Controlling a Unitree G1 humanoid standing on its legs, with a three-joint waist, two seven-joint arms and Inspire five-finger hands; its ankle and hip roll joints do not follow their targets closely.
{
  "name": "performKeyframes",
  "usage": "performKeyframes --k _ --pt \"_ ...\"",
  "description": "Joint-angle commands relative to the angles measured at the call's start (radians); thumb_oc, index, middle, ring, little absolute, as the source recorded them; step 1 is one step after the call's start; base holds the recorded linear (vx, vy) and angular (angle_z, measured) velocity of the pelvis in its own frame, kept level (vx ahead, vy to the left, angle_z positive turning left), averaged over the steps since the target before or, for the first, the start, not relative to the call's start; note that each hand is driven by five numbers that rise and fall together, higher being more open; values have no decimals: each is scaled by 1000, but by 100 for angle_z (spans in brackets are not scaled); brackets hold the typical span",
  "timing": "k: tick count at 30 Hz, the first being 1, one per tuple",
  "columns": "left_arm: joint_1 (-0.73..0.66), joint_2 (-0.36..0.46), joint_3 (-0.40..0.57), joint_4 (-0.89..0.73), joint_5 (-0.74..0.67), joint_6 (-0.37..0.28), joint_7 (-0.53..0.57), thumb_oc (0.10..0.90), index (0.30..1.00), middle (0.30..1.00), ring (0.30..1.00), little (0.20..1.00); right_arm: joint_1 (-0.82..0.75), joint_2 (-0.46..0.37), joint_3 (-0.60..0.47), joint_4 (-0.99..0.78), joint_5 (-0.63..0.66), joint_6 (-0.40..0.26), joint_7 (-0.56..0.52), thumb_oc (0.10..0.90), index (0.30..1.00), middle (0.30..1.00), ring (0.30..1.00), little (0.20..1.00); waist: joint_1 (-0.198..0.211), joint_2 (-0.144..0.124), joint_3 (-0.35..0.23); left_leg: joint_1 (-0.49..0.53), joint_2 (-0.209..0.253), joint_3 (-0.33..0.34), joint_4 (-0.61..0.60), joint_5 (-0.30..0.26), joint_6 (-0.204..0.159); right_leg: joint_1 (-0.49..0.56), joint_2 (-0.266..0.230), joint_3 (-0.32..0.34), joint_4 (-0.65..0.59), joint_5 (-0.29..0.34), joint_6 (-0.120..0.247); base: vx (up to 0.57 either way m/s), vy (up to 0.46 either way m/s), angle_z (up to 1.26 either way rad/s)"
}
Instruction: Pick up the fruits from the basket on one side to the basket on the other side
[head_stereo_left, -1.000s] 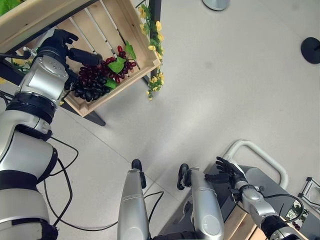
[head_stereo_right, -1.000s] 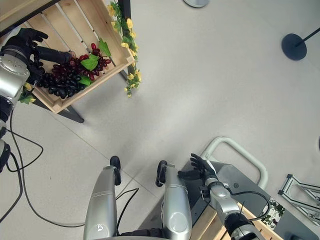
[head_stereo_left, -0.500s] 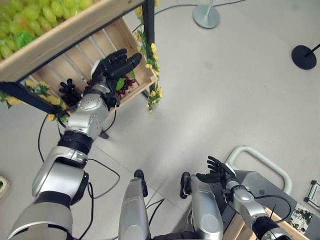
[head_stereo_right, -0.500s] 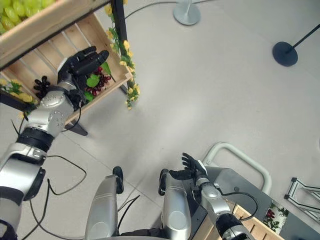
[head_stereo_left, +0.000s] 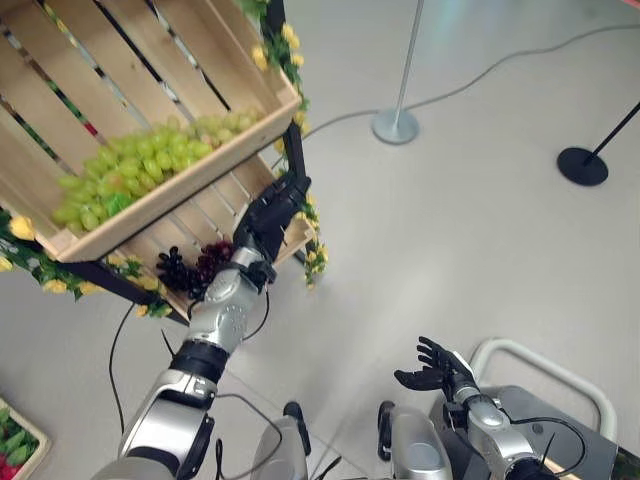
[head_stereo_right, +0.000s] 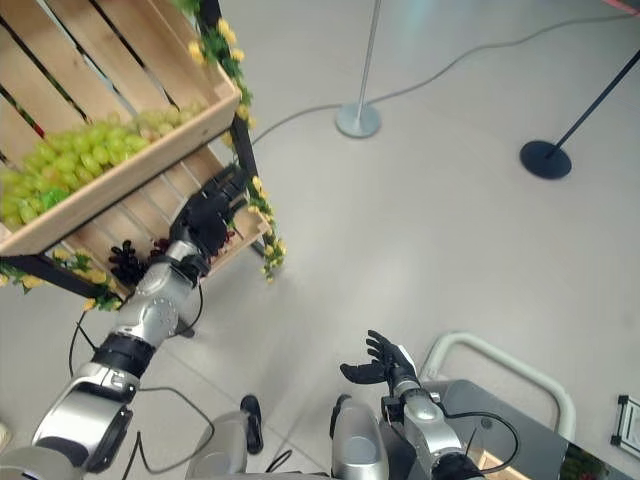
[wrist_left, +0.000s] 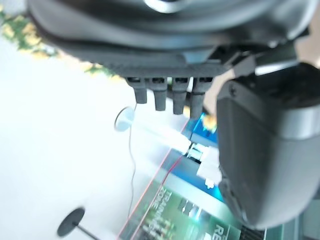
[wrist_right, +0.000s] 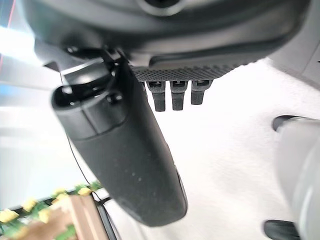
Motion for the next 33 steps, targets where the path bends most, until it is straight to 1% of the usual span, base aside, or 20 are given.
performKeyframes --k 1,6,8,9,10,11,13,15,16,18,19,21,23,24,25,27,28,30,31,33 --pt "-26 -26 -20 -79 -2 -109 -72 800 900 900 900 900 -9 6 -69 -13 10 -66 -96 800 900 900 900 900 5 -4 -108 84 -33 8 -73 16 45 66 30 11 -158 146 -58 59 -102 -4" --pt "29 -87 -68 -61 -9 -138 -80 800 900 900 900 900 -6 26 -108 -2 73 -105 -182 800 900 900 900 900 -20 -10 -139 114 -17 24 -84 32 28 103 52 52 -243 181 -66 13 -67 -6" --pt "67 -113 -76 -62 6 -149 -87 800 900 900 900 900 -2 31 -124 -20 101 -126 -213 800 900 900 900 900 -14 -17 -139 74 -25 -31 13 75 20 112 62 83 -269 199 -82 4 -8 -11" --pt "86 -121 -73 -68 10 -156 -79 800 900 900 900 900 -6 33 -126 -27 116 -125 -206 800 900 900 900 900 -5 -22 -137 55 -44 -80 58 69 27 114 62 104 -276 207 -84 77 111 -39" --pt "125 -123 -60 -69 7 -177 -76 800 900 900 900 900 -22 32 -117 -25 144 -116 -191 800 900 900 900 900 19 -16 -130 48 -87 -186 74 54 46 119 72 168 -273 212 -86 88 127 -61" --pt "131 -123 -58 -69 9 -179 -80 800 900 900 900 900 -25 32 -116 -23 150 -118 -192 800 900 900 900 900 23 -16 -132 46 -96 -206 70 56 48 116 72 177 -274 214 -86 113 201 -102" --pt "192 -98 -15 -109 14 -199 -78 800 900 900 900 900 -60 24 -97 -17 194 -114 -159 800 900 900 900 900 69 3 -143 68 -151 -397 -62 43 69 101 96 289 -276 222 -70 58 294 -172" --pt "202 -81 -5 -133 14 -201 -76 800 900 900 900 900 -74 20 -86 -24 198 -129 -174 800 900 900 900 900 85 19 -148 76 -161 -456 -150 54 66 89 107 323 -272 219 -59 -28 243 -163" --pt "201 -75 -3 -135 17 -198 -83 800 900 900 900 900 -79 18 -84 -26 202 -138 -182 800 900 900 900 900 85 24 -149 78 -162 -454 -158 54 65 85 104 329 -271 217 -54 -61 236 -146" --pt "166 -48 -18 -108 -4 -175 -106 800 900 900 900 900 -71 15 -100 -34 226 -163 -212 800 900 900 900 900 58 40 -160 79 -149 -366 -169 38 67 63 68 314 -270 225 -28 -72 338 -143" --pt "145 -44 -38 -88 2 -176 -113 800 900 900 900 900 -63 15 -117 -29 249 -183 -215 800 900 900 900 900 44 38 -164 78 -155 -346 -167 34 68 55 48 313 -286 254 -8 -49 349 -104" --pt "122 -30 -53 -83 13 -165 -107 800 900 900 900 900 -62 17 -139 -17 274 -201 -190 800 900 900 900 900 33 40 -165 91 -174 -329 -194 27 82 35 29 334 -311 297 20 -20 228 -54" --pt "115 -23 -52 -72 29 -155 -92 800 900 900 900 900 -67 27 -151 -6 245 -207 -202 800 900 900 900 900 33 51 -171 104 -177 -303 -218 30 91 7 21 303 -299 306 32 -35 152 -48" --pt "119 -16 -47 -75 40 -149 -73 800 900 900 900 900 -71 33 -151 -4 243 -193 -198 800 900 900 900 900 38 56 -172 109 -175 -277 -223 30 96 -17 15 265 -263 312 34 -110 194 -100" --pt "142 -3 -19 -93 59 -144 -16 800 900 900 900 900 -75 51 -147 7 215 -183 -168 800 900 900 900 900 75 74 -171 110 -146 -184 -228 41 96 -43 -42 117 -96 311 27 -124 165 -110" --pt "168 3 12 -107 64 -127 -22 800 900 900 900 900 -81 61 -138 33 188 -205 -174 800 900 900 900 900 110 94 -177 103 -121 -121 -234 56 100 -29 -62 36 22 270 7 -103 102 -167" --pt "186 2 23 -114 74 -118 -31 800 900 900 900 900 -80 66 -133 37 197 -207 -179 800 900 900 900 900 126 91 -185 93 -119 -102 -223 58 104 -7 -54 13 27 238 -2 -45 -36 -203" --pt "210 3 18 -120 100 -122 -35 800 900 900 900 900 -75 77 -126 40 195 -218 -184 800 900 900 900 900 152 61 -197 58 -117 -80 -173 53 91 93 -41 -52 -161 186 -16 -13 -167 -130" --pt "230 -5 15 -111 112 -131 -29 800 900 900 900 900 -77 79 -120 60 194 -226 -181 800 900 900 900 900 169 43 -204 40 -108 -53 -158 50 74 148 -45 -81 -285 204 -11 -2 -166 -59" --pt "242 -13 14 -107 92 -118 -23 800 900 900 900 900 -83 74 -114 58 195 -226 -203 800 900 900 900 900 165 37 -203 37 -100 -43 -162 56 64 147 -22 -46 -325 214 -12 6 -124 -56"
